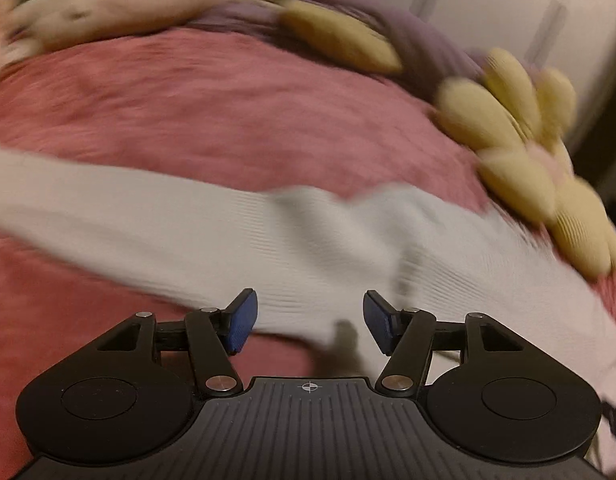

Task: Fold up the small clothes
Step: 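Grasp the other sleeve cuff with the left gripper and lift it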

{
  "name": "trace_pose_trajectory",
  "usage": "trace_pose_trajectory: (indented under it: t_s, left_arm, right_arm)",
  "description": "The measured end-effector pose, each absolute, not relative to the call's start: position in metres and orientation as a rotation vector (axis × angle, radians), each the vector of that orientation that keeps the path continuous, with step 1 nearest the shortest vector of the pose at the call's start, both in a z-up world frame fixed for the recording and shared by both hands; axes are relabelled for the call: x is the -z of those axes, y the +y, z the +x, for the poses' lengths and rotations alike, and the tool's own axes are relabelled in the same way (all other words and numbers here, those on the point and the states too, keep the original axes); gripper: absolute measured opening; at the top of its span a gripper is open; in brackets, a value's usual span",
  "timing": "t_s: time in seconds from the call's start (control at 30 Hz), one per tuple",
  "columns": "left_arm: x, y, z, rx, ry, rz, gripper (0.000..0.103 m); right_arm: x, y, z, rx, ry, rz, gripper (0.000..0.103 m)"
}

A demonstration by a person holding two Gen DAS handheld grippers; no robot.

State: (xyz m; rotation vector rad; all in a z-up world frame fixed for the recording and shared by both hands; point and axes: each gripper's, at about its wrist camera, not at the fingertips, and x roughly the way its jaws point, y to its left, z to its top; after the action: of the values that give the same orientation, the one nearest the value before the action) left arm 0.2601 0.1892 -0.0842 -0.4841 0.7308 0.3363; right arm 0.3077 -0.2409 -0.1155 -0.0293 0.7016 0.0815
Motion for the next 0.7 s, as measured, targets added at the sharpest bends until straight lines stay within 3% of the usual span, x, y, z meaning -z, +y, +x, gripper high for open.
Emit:
trace_pose_trajectory:
  t_s: [0.27,0.3,0.33,0.47,0.57,0.7]
  left_arm:
    - [0.091,0.327,0.182,-0.703,0.650,-0.746,0.050]
    - [0.092,0.339,0.175,-0.708,0.626,-0.795,0.041]
    - [0.094,0.349,0.170,-0.720,0.609,-0.836,0.035]
    - [0.105,0.388,0.153,-0.791,0.498,-1.001,0.030]
    - [0.119,0.411,0.146,-0.810,0.436,-1.144,0.013]
    - [0.118,0.419,0.148,-0.799,0.420,-1.159,0.010]
  right_arm:
    - [0.111,-0.246,0.240,-0.045,0.629,0.085,0.057]
    - [0.112,-0.246,0.237,-0.043,0.631,0.093,0.057]
    - [0.112,-0.246,0.237,-0.043,0.639,0.094,0.057]
    - [0.113,-0.244,0.239,-0.036,0.660,0.073,0.057]
    - [0.114,-0.239,0.237,-0.044,0.665,0.038,0.064]
    - [0.118,-0.237,0.237,-0.053,0.668,0.034,0.066]
